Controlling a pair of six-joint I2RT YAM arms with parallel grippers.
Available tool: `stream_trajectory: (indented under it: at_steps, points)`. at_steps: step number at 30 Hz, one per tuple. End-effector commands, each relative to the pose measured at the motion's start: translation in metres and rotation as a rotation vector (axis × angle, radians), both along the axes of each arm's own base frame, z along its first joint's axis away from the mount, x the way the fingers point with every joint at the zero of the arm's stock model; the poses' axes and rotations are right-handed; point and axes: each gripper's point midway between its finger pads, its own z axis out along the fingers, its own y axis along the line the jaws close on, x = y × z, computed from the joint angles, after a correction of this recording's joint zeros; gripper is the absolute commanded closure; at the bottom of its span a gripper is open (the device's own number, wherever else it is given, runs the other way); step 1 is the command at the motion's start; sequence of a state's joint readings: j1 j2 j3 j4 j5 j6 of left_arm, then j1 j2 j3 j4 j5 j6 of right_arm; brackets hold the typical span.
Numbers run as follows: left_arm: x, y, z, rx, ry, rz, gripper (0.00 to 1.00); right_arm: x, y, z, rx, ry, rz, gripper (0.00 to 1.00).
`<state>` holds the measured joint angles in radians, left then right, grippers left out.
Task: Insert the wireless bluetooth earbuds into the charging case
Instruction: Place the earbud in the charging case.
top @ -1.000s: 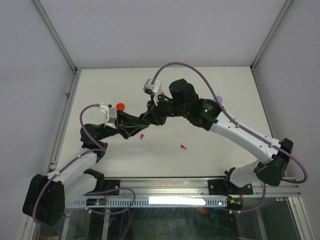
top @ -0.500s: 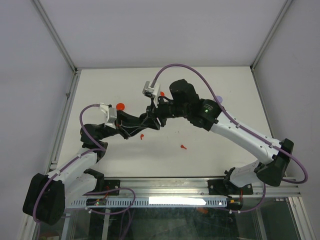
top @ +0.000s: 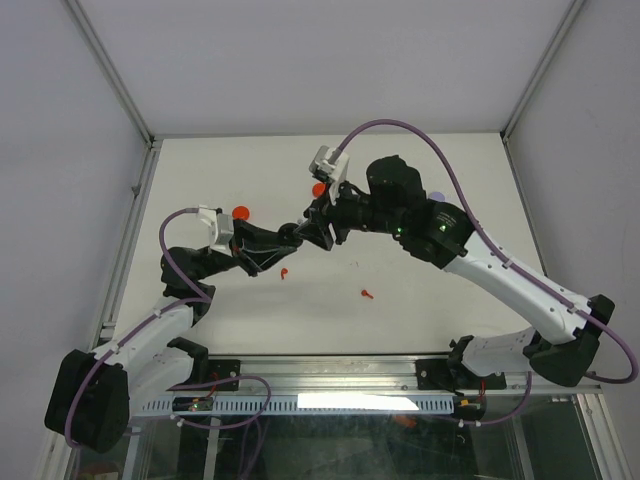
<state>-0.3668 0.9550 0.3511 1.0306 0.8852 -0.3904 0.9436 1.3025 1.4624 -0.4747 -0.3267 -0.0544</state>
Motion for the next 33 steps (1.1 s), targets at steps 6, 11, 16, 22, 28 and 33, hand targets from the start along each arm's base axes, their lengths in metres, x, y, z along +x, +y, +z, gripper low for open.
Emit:
stream_trajectory:
  at_steps: [6,11,16,22,28,33]
  points:
    - [0.022,0.009,0.022,-0.042,-0.050,0.155,1.00,0.056,-0.030,0.004,-0.028,-0.031,-0.305,0.46]
    - [0.040,0.019,0.021,-0.032,-0.032,0.273,1.00,0.106,-0.060,-0.035,-0.086,0.046,-0.474,0.46]
    - [0.048,0.026,0.020,-0.028,-0.026,0.342,1.00,0.165,-0.107,-0.078,-0.124,0.100,-0.685,0.45]
    - [0.052,0.028,0.019,-0.021,-0.017,0.364,1.00,0.225,-0.155,-0.137,-0.201,0.162,-0.859,0.45]
    - [0.054,0.027,0.017,-0.013,-0.007,0.359,1.00,0.282,-0.193,-0.180,-0.260,0.195,-0.975,0.47]
    - [0.056,0.027,0.015,-0.007,-0.001,0.360,1.00,0.321,-0.206,-0.206,-0.289,0.205,-1.008,0.49]
